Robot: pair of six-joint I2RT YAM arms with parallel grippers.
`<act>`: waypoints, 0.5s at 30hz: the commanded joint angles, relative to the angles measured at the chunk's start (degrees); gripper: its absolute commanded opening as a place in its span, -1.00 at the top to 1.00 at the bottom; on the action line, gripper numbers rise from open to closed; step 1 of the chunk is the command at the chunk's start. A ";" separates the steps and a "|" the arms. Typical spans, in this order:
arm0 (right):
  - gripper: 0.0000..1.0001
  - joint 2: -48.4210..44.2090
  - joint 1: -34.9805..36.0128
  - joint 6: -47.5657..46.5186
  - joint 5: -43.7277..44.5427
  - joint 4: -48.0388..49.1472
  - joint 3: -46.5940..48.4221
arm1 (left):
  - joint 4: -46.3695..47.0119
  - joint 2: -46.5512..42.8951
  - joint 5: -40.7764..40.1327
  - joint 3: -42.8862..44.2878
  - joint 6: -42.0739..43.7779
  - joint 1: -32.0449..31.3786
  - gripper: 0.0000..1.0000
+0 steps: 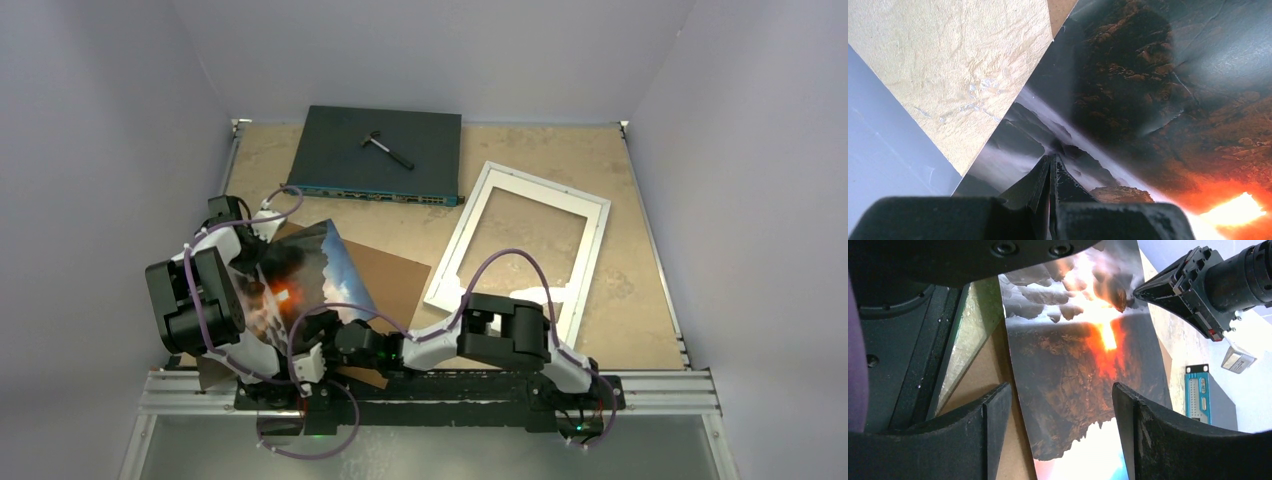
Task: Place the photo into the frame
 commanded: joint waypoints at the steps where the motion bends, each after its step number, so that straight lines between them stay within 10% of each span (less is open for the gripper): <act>1: -0.50 2.07 0.42 -2.30 -0.90 1.47 2.37 | -3.82 3.08 3.74 -2.02 1.24 0.85 1.00; 15: 0.44 6.54 0.85 -5.89 6.77 14.58 3.55 | -5.31 2.85 5.20 -1.81 2.83 0.80 1.00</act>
